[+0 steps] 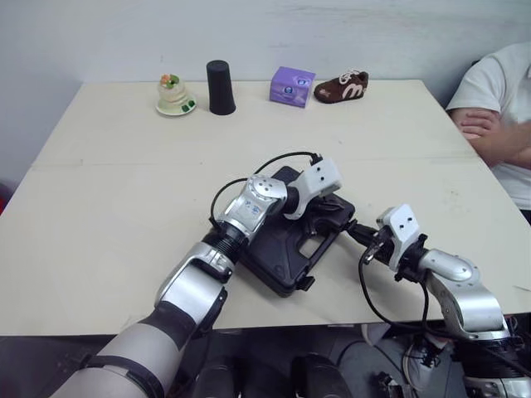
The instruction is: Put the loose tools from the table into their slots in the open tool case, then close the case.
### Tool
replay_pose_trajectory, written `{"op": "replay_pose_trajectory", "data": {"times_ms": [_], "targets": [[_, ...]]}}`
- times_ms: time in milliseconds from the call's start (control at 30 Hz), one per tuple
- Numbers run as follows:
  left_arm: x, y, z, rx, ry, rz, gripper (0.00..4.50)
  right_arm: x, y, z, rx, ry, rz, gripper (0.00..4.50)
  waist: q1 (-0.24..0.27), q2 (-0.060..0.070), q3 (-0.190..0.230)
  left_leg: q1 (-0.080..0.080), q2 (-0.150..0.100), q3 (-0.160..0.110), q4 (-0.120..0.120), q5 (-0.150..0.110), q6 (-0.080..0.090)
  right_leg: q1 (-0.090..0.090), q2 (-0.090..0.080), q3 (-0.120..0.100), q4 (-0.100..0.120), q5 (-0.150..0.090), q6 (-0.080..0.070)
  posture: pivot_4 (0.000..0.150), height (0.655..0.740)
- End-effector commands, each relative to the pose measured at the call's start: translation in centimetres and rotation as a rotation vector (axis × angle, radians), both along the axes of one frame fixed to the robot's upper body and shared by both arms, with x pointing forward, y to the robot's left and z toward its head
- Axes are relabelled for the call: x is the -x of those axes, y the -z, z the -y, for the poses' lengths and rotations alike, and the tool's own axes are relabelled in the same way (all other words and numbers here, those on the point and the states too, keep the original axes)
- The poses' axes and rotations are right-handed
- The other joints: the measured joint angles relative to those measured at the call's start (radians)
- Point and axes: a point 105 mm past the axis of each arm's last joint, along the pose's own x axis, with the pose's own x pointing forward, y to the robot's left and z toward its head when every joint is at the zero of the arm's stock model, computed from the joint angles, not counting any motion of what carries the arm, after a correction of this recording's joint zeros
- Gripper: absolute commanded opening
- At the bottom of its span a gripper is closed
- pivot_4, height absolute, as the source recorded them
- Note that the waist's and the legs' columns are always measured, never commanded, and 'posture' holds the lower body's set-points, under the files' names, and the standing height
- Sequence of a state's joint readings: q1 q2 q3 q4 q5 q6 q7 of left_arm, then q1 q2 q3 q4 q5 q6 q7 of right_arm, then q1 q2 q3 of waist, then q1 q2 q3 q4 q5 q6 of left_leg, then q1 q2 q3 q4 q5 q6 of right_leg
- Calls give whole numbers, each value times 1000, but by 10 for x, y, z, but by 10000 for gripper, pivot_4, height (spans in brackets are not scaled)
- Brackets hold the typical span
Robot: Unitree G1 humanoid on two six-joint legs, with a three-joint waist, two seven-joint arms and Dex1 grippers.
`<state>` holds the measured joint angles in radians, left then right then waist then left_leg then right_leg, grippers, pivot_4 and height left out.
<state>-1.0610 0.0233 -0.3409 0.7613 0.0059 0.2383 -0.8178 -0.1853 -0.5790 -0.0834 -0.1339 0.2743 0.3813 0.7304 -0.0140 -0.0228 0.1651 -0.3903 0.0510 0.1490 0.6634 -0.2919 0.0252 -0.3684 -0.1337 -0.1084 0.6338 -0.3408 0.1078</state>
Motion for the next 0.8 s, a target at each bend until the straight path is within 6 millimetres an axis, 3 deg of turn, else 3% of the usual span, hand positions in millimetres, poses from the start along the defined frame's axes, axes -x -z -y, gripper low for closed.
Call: {"op": "replay_pose_trajectory", "data": {"times_ms": [33, 400, 700, 800], "targets": [[10, 81, -29, -241, -71, -194, 101, 5, -31, -14, -20, -80, 100, 0, -2, -1, -1, 0, 0, 0, 0, 0, 1, 0, 0, 0, -1, 0, 0, 1500, 7400], [10, 90, -39, -282, -86, -201, 101, 2, -32, -17, -15, -95, 105, 0, -13, -2, -5, 5, 4, -2, -1, -5, -2, 8, 0, 0, -7, 0, 0, 1500, 7400], [8, 98, -49, -323, -110, -197, 101, 8, -27, -43, -15, -173, 54, 0, -19, -7, -13, 8, 8, -2, -1, -10, -1, 10, 2, 0, -7, -1, -2, 1500, 7400], [7, 98, -49, -320, -114, -200, 101, 4, -29, -43, -12, -149, 65, 0, -20, -7, -13, 10, 10, -1, -1, -11, -3, 12, 3, 1, -7, -2, -4, 1500, 7400]]}}
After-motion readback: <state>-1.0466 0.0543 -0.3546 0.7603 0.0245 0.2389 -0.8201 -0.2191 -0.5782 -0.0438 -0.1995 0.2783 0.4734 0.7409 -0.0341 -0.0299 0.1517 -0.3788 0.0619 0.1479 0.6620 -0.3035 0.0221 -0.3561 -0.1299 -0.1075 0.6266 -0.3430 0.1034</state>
